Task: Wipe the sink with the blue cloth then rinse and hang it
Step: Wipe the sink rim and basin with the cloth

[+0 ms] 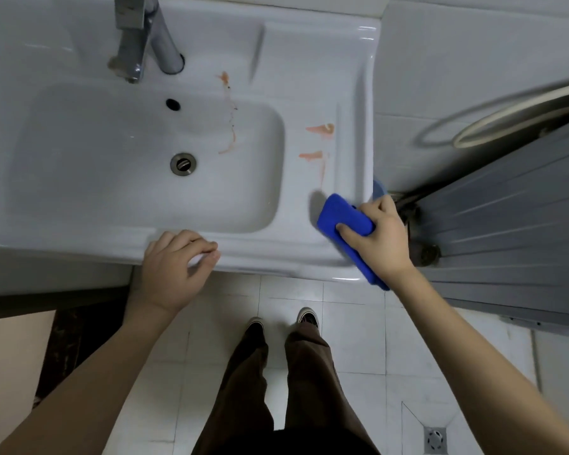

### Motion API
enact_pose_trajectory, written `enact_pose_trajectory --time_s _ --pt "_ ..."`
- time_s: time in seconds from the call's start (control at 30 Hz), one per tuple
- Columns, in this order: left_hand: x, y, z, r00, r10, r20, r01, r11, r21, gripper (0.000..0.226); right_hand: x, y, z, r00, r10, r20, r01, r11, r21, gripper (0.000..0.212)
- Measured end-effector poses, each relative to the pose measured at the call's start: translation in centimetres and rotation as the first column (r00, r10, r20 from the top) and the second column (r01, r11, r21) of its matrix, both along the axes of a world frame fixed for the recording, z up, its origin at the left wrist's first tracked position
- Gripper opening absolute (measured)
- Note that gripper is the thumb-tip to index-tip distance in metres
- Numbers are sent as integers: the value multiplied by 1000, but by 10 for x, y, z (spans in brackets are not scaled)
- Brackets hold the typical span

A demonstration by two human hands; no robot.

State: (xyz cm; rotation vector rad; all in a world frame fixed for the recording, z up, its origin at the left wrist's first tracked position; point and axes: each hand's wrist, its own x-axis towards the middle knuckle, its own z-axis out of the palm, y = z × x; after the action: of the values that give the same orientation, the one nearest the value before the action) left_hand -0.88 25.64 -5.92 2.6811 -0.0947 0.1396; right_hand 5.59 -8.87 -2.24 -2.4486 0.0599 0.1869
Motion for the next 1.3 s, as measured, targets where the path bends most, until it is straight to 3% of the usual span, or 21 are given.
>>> enact_pose_trajectory --time_s 0.1,0.27,0.57,0.87,1.07,1.3 --pt "-1 0 0 1000 -1 -3 1 1000 15 26 -10 0 -1 1000 -1 -21 2 999 36 26" --pt "-3 2 1 1000 -6 -10 6 1000 28 26 53 4 1 997 -79 15 79 997 23 31" --pt "13 -14 28 973 33 -227 -63 990 -123 46 56 7 5 995 -94 -19 93 995 -29 32" --pt "12 -145 39 946 -228 -230 149 937 -317 29 50 6 6 998 -63 0 63 998 -25 27" --pt "1 -165 6 993 -112 -40 107 987 -116 25 51 -10 -9 993 120 15 -120 993 12 25" --pt "6 -183 1 994 89 64 -84 994 -72 21 217 -17 -15 989 106 101 -117 987 109 24"
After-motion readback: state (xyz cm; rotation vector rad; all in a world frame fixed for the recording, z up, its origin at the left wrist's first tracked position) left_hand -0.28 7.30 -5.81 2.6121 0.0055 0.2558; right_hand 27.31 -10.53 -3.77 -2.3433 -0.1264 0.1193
